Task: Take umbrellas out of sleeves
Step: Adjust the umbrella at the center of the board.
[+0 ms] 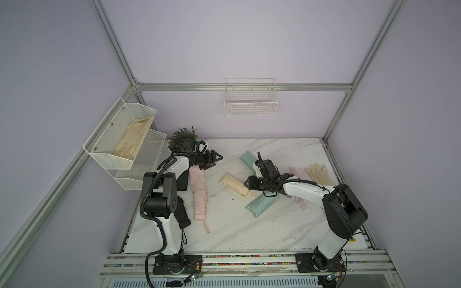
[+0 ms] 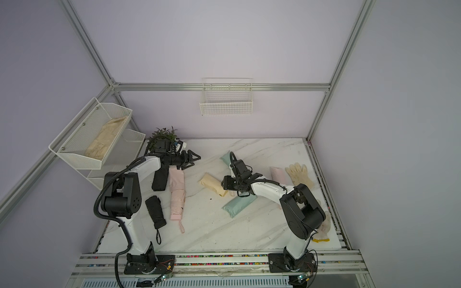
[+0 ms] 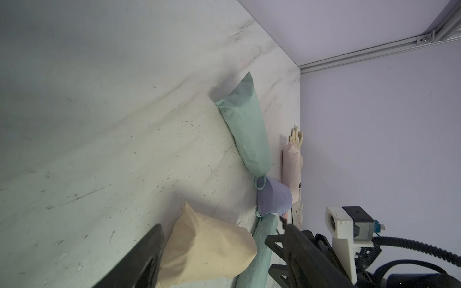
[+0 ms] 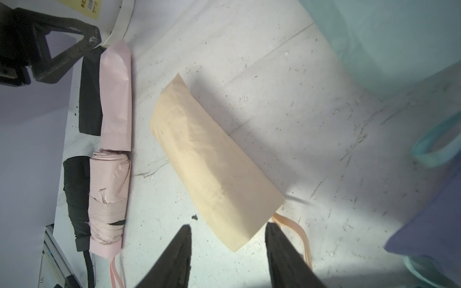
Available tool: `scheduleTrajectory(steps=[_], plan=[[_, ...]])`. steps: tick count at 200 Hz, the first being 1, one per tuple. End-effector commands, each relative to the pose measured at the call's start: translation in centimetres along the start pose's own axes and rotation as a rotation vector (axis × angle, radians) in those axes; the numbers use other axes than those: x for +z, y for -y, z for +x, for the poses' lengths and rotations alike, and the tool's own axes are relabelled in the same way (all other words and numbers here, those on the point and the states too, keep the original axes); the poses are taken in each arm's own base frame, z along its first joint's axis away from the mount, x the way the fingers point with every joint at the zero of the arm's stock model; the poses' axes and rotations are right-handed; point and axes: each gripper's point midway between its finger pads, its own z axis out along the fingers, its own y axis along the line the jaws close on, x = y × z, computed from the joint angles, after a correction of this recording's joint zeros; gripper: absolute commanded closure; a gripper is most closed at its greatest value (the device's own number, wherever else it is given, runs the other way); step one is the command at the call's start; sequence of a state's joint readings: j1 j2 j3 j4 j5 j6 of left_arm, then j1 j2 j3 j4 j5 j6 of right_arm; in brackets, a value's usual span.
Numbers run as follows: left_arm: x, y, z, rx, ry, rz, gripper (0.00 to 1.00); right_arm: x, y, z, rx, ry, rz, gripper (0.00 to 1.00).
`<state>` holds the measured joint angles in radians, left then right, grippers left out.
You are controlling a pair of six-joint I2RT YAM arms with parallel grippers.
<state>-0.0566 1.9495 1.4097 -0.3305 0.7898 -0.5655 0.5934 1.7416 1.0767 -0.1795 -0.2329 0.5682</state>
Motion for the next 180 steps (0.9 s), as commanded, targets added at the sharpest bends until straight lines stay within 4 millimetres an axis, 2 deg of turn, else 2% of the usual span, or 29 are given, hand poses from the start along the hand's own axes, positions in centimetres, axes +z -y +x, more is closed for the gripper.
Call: scheduleTrajectory(steps=[1,26,36,72,92,106,131,162,180], plan=[[-0.6,1.8,0.0,0.030,-0.004,0.037,0.25,1.6,-0.8,1.0,0.001,-0.048,-0.096,0.50],[-0.9,1.4,0.1,0.035,-0.008,-0.003,0.25,2.3,-2.1,2.3,0.059,-0.085,-0.191,0.51],[-1.0,1.5,0.0,0.041,-0.003,-0.006,0.25,2.1,-3.3,3.0,0.062,-0.097,-0.233,0.52],[-1.3,2.1,-0.4,0.052,0.006,0.001,0.25,0.5,-8.7,5.9,0.010,-0.144,-0.361,0.52],[-1.3,2.2,-0.6,0.049,0.006,0.001,0.25,-0.8,-10.2,6.4,0.015,-0.151,-0.426,0.52],[-1.3,2.2,-0.5,0.050,0.004,0.003,0.25,-1.7,-9.9,5.8,0.008,-0.117,-0.403,0.52],[-1.4,2.1,-0.3,0.054,0.001,-0.005,0.25,-2.8,-6.7,4.3,-0.051,-0.037,-0.180,0.52],[-0.7,1.7,0.1,0.034,-0.026,-0.001,0.26,-3.7,-3.9,4.4,-0.062,-0.007,-0.034,0.54],[0.4,1.5,0.8,0.028,-0.060,0.006,0.26,-3.3,-2.8,5.2,-0.070,-0.029,0.004,0.55]])
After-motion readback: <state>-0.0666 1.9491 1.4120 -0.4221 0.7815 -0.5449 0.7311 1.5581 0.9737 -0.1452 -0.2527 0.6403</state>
